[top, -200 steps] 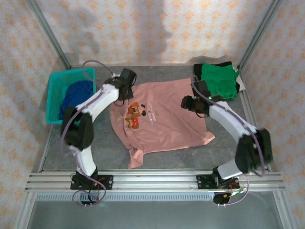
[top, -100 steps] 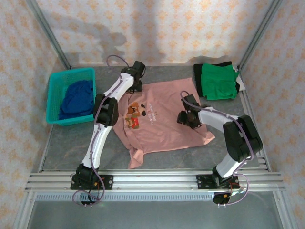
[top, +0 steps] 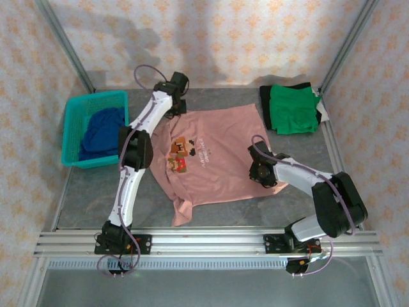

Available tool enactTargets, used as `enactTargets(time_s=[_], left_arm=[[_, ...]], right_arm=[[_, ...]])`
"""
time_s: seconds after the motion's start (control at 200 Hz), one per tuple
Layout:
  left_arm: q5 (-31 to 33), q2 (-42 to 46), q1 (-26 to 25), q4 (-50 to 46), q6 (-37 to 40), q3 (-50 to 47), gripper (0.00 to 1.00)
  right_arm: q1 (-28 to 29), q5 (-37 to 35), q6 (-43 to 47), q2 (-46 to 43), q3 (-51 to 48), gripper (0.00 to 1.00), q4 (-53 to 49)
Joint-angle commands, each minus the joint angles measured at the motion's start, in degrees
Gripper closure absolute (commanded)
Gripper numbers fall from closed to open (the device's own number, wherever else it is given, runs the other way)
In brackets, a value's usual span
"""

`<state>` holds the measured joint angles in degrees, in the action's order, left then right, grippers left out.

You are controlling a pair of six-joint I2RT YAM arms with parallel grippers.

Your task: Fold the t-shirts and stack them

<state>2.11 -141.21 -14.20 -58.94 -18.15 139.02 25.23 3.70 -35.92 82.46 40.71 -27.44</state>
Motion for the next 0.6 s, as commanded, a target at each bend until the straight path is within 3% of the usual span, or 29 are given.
enactTargets(time_s=[0.0, 0.125, 0.185, 0.23, 0.265, 0.315, 0.375, 0.455, 0.596], left_arm=[[1.79, 11.9, 0.52, -0.55, -2.09, -2.83, 1.0], [1.6, 27.77, -1.24, 16.0, -8.05, -34.0, 1.0], [0.3, 31.4, -1.95, 23.17, -11.89, -46.74, 0.92], [-0.96, 33.04, -1.99, 24.22, -14.58, -51.68, 0.81], [-0.69, 32.59, -2.0, 23.09, -15.66, -53.08, 0.75], [0.85, 32.14, -1.98, 20.85, -15.69, -53.59, 0.76], [2.93, 32.14, -1.85, 19.19, -15.09, -53.13, 0.69], [5.24, 29.49, -1.71, 15.57, -13.79, -48.85, 0.48], [7.99, 23.96, -0.75, 10.13, -12.79, -39.23, 0.46]], right_arm=[[0.15, -2.5, -4.69, 0.4, -2.03, 0.77, -1.11], [0.21, -2.83, -7.01, -0.67, -3.98, 0.77, 1.16], [0.21, -3.09, -6.93, -0.42, -3.48, 0.77, 0.85], [0.21, -3.42, -6.64, 0.04, -2.58, 0.77, -0.05], [0.21, -3.68, -6.24, 0.24, -1.71, 0.77, -1.01], [0.17, -3.77, -5.5, 0.49, -0.68, 0.77, -1.76], [0.18, -3.9, -4.52, 0.51, 0.72, 0.76, -2.71], [0.17, -4.27, -3.19, 0.56, 2.63, 0.75, -3.31], [0.23, -4.44, -1.35, 1.19, 6.13, 0.72, -3.35]])
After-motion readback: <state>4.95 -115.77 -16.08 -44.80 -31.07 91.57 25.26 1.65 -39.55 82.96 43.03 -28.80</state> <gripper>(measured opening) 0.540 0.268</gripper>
